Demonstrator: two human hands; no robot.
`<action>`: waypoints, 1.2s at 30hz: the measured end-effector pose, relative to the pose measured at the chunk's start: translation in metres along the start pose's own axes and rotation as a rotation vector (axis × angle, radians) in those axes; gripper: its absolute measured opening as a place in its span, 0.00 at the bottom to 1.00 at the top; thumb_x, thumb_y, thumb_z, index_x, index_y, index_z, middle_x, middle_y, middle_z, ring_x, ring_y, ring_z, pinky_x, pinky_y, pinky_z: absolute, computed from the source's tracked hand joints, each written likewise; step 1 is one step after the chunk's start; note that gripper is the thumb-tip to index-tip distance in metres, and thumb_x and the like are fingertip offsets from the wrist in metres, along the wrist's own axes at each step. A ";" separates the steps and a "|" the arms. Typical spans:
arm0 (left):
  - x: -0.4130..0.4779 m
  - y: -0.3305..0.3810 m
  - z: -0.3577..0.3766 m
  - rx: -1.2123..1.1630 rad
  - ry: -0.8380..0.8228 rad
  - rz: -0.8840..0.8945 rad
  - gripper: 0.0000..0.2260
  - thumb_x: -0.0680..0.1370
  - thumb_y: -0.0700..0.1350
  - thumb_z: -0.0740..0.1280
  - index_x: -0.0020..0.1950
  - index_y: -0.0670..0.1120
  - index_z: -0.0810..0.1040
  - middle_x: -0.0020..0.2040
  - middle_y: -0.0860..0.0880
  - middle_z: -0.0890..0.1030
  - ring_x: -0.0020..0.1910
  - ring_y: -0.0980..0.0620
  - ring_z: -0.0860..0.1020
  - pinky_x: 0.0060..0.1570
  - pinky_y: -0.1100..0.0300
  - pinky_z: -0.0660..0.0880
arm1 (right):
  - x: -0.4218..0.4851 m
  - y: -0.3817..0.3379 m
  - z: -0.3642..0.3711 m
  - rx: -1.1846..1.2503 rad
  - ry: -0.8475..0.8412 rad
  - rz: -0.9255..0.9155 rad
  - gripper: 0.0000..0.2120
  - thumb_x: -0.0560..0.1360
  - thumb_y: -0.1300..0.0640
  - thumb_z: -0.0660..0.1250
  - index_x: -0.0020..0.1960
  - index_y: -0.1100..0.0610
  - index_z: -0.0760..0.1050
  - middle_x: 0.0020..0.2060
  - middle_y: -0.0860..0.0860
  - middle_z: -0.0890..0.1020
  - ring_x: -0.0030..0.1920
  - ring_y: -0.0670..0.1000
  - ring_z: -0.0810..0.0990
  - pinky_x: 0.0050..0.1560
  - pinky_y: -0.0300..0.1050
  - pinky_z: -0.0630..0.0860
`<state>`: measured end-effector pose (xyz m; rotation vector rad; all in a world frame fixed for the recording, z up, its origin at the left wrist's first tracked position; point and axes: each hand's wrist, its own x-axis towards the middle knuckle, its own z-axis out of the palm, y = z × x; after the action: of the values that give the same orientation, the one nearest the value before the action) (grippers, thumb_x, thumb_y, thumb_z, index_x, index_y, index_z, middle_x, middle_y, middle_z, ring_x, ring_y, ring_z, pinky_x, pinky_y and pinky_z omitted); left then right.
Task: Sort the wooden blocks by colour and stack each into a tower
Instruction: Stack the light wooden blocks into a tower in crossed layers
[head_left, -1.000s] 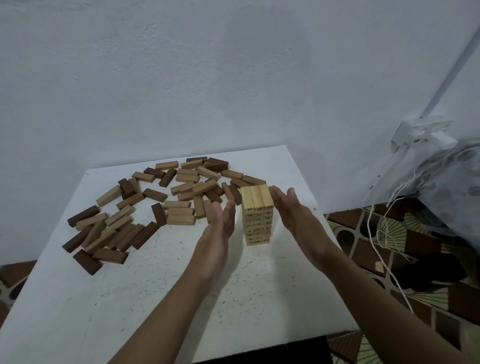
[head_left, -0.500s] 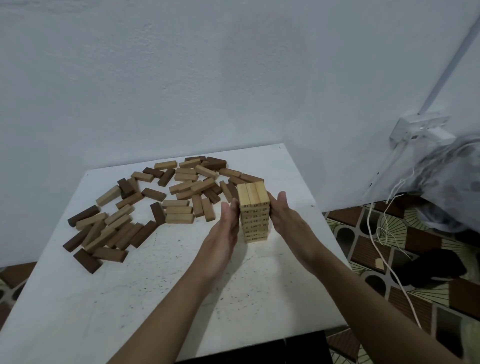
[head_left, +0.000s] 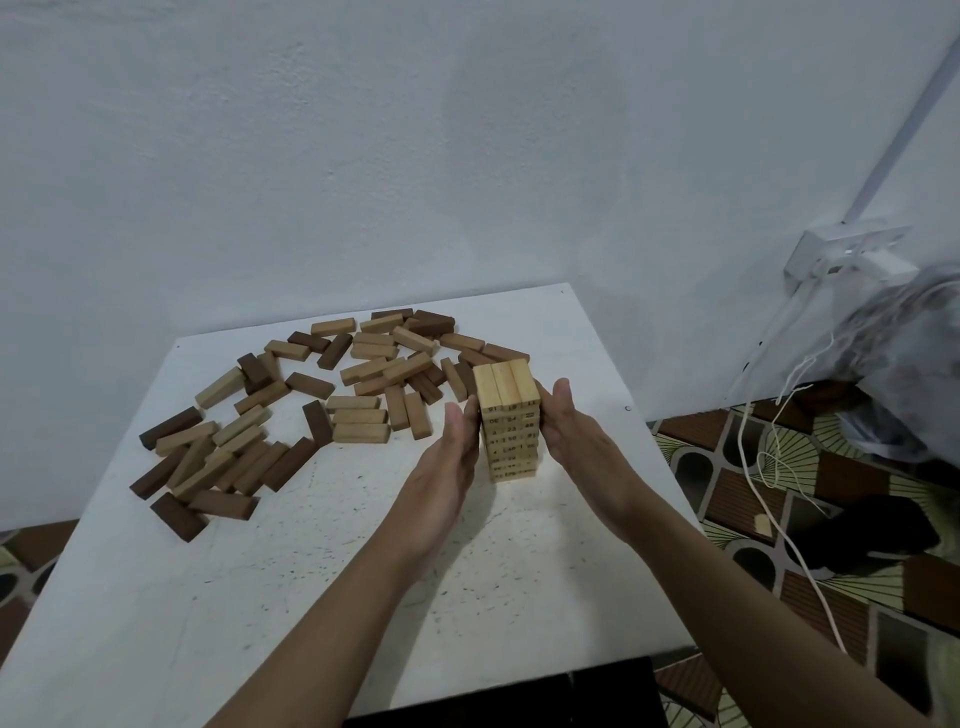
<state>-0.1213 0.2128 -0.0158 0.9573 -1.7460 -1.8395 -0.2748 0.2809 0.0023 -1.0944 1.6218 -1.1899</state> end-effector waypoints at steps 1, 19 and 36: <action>0.000 0.000 0.000 -0.002 0.006 -0.006 0.33 0.76 0.73 0.45 0.80 0.65 0.56 0.66 0.74 0.65 0.66 0.76 0.64 0.72 0.64 0.57 | 0.000 0.000 0.000 -0.008 0.005 -0.003 0.19 0.82 0.38 0.39 0.61 0.26 0.65 0.66 0.38 0.71 0.67 0.41 0.66 0.72 0.48 0.61; 0.007 -0.024 0.010 -0.156 0.002 -0.082 0.44 0.72 0.80 0.51 0.82 0.57 0.57 0.79 0.58 0.66 0.76 0.62 0.64 0.80 0.53 0.55 | -0.003 0.023 0.009 0.061 -0.040 0.154 0.17 0.83 0.40 0.36 0.53 0.29 0.63 0.52 0.33 0.71 0.61 0.41 0.66 0.69 0.42 0.59; 0.005 -0.027 0.013 -0.097 -0.052 -0.064 0.22 0.74 0.77 0.49 0.57 0.76 0.78 0.63 0.71 0.77 0.72 0.68 0.67 0.77 0.58 0.57 | -0.009 0.026 0.013 0.069 -0.055 0.102 0.16 0.82 0.39 0.36 0.60 0.27 0.60 0.61 0.37 0.70 0.53 0.25 0.68 0.57 0.23 0.61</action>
<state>-0.1296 0.2211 -0.0439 0.9454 -1.6568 -1.9870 -0.2641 0.2906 -0.0249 -0.9808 1.5648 -1.1306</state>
